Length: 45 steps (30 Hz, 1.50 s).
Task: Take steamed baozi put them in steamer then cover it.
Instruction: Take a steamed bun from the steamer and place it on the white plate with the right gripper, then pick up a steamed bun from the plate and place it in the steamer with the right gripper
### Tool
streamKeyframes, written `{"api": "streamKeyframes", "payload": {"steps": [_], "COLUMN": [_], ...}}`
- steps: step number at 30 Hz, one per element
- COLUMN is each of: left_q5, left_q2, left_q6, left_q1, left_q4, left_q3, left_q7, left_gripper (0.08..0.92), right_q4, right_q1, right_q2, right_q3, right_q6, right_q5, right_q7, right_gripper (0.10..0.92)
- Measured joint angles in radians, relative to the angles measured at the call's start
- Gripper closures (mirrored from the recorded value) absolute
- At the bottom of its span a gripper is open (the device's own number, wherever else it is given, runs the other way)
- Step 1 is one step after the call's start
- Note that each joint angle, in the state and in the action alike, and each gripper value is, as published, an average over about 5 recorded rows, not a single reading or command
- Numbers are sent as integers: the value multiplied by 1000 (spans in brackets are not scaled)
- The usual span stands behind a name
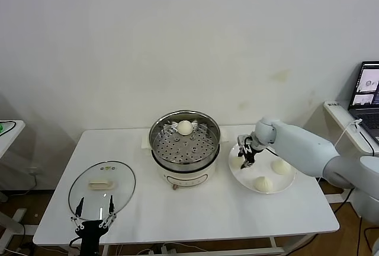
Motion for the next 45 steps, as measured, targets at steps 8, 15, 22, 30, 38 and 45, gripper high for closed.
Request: {"api": "streamKeyframes", "payload": {"steps": [8, 15, 22, 30, 38, 45], "left_q5": [3, 9, 21, 30, 30, 19], "left_q2": [0, 0, -3, -7, -10, -9], "left_q6": [1, 6, 7, 8, 17, 25], "left_q1": [-3, -13, -18, -23, -42, -57], "left_q4": [0, -1, 4, 5, 15, 26], "left_q3": [1, 11, 24, 36, 30, 23], "left_q7": [0, 1, 2, 2, 2, 3], "left_gripper": [177, 177, 177, 177, 177, 177], "right_q4": [38, 96, 178, 292, 349, 331], "right_q1": [49, 148, 302, 470, 531, 534], "right_q2": [-29, -77, -114, -114, -46, 79], "right_q3": [-13, -48, -116, -211, -258, -275], "right_q6": [-16, -30, -51, -96, -146, -180], "right_q5": [18, 60, 132, 250, 357, 440], "right_q7": [0, 0, 3, 27, 65, 96], "right_gripper": [592, 590, 584, 584, 584, 584]}}
